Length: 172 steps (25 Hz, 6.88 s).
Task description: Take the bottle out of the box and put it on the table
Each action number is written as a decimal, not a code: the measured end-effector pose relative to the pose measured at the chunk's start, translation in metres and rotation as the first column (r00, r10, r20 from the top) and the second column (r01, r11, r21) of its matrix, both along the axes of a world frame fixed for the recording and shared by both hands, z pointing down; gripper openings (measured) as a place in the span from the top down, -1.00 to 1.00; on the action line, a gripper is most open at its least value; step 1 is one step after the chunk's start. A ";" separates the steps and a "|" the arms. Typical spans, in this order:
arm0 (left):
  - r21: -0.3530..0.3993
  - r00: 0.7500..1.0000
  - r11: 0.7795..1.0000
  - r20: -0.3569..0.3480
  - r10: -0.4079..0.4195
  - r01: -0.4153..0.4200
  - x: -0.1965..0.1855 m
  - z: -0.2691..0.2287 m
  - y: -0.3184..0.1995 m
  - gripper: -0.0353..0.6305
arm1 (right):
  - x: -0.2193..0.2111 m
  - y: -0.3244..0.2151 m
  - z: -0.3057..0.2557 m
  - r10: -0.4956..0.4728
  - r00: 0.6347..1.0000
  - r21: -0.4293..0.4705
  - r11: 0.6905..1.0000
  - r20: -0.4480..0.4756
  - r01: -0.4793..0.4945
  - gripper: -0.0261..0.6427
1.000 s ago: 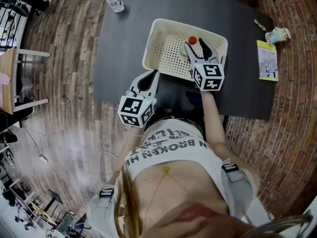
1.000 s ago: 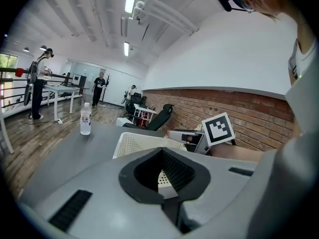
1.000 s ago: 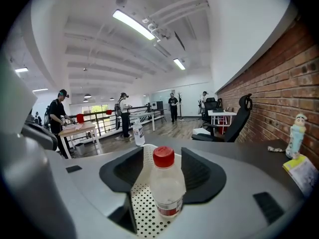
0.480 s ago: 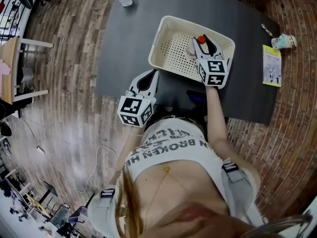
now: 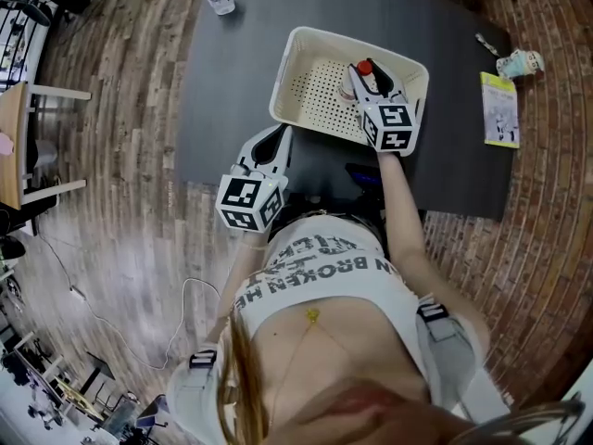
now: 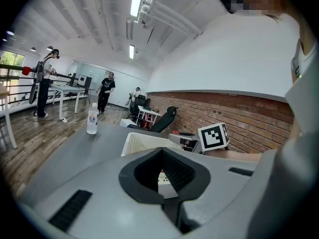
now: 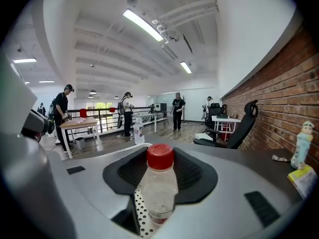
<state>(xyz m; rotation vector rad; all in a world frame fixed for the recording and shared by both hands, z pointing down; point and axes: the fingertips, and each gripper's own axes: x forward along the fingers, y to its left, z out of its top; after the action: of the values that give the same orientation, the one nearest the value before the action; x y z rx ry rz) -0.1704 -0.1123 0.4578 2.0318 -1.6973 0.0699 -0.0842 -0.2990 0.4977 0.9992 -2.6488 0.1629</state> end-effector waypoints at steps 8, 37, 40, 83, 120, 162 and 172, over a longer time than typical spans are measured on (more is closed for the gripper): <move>0.000 1.000 1.000 -0.003 0.023 -0.023 0.011 0.001 0.000 0.88 | 0.002 0.000 0.002 -0.007 1.000 -0.013 1.000 0.012 0.008 0.45; 0.023 0.999 0.998 0.005 0.051 -0.051 0.022 -0.006 0.001 0.88 | 0.003 0.003 0.001 -0.022 1.000 -0.014 1.000 0.003 0.022 0.45; 0.023 0.999 0.998 0.006 0.053 -0.053 0.022 -0.006 0.003 0.88 | 0.003 0.002 -0.001 -0.033 0.999 -0.025 0.999 -0.005 0.032 0.46; 0.010 0.992 0.991 -0.001 0.130 -0.130 0.054 0.002 0.002 0.88 | 0.021 0.042 -0.164 -0.150 0.986 0.086 0.986 0.069 0.144 0.45; -0.016 0.977 0.977 0.009 0.211 -0.211 0.094 0.006 -0.001 0.88 | 0.066 0.042 -0.182 -0.102 0.990 0.102 0.991 0.100 0.092 0.45; -0.024 0.971 0.971 0.018 0.237 -0.237 0.175 0.013 -0.011 0.88 | 0.270 0.002 -0.166 0.216 0.973 0.097 0.970 0.084 -0.224 0.45; -0.030 0.972 0.972 0.022 0.233 -0.232 0.187 0.014 -0.009 0.88 | 0.283 -0.001 -0.158 0.214 0.974 0.087 0.972 0.073 -0.220 0.45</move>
<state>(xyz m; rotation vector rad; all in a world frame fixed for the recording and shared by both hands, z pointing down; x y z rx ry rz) 0.0161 -0.1208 0.4717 2.2096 -1.4569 0.1966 0.1984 -0.3002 0.3392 1.3358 -2.6186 0.1190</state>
